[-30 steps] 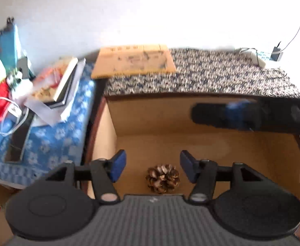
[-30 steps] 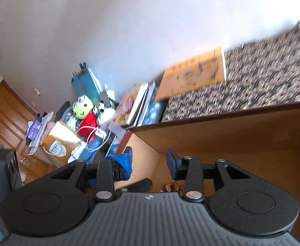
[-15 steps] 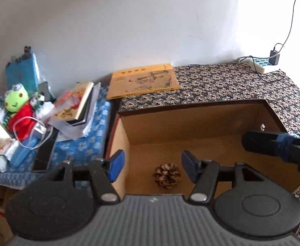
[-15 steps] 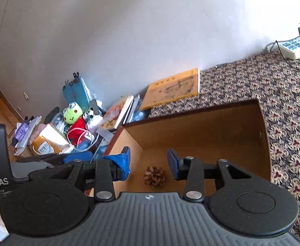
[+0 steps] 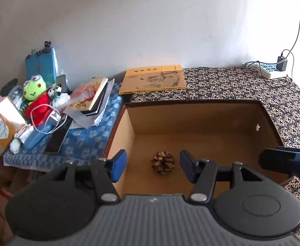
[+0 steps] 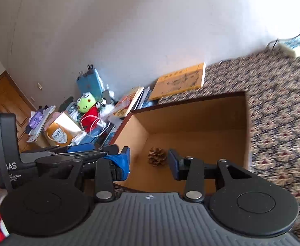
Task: Organize rigid objects
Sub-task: 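Move the right tool back out to the clear tape roll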
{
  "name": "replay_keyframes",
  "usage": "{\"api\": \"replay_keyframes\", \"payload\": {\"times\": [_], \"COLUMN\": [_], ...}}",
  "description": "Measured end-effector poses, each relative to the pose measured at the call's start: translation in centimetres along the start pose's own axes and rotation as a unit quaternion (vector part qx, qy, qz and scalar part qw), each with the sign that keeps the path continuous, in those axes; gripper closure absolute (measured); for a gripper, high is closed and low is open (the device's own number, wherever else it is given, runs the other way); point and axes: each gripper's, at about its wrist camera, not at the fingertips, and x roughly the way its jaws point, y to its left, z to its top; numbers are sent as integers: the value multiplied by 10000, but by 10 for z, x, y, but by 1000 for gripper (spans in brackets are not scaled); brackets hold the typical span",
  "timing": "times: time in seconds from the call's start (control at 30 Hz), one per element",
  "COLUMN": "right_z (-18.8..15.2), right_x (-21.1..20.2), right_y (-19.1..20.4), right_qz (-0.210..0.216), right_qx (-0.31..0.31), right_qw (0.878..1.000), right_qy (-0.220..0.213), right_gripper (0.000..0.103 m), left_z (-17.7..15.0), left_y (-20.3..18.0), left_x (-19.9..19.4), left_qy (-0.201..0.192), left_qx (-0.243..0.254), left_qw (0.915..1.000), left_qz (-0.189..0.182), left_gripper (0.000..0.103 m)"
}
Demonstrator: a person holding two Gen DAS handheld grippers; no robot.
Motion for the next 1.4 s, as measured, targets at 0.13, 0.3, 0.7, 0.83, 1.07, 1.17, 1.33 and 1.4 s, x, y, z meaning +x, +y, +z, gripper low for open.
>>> {"api": "replay_keyframes", "payload": {"times": [0.13,0.3,0.7,0.83,1.07,1.17,1.33,1.4], "right_z": [-15,-26,-66,-80,-98,-100,-91,-89], "right_x": [-20,-30,-40,-36,-22,-14,3,11], "right_y": [-13,-23,-30,-32,-39,-43,-45,-45], "right_qz": [-26,-5,183,218,123,60,196,141], "right_qx": [110,169,390,431,622,722,1027,1072], "right_qw": [9997,9998,9968,9949,9900,9881,9857,9855], "right_qy": [-222,53,674,888,1263,1358,1319,1310], "right_gripper": [78,78,78,78,79,79,80,81], "left_z": [-13,-31,-73,-94,-131,-143,-142,-137], "left_y": [-18,-30,-41,-31,-6,2,-2,-10], "left_x": [-11,-21,-31,-25,-18,-15,-11,-8], "left_qy": [63,199,514,766,966,1038,958,912], "left_qx": [15,-92,-161,-283,-468,-562,-414,-259], "left_qw": [10000,9997,9985,9967,9925,9886,9842,9818], "left_qz": [21,87,121,9,-577,-931,-1433,-1643], "left_gripper": [43,43,45,44,45,45,45,45]}}
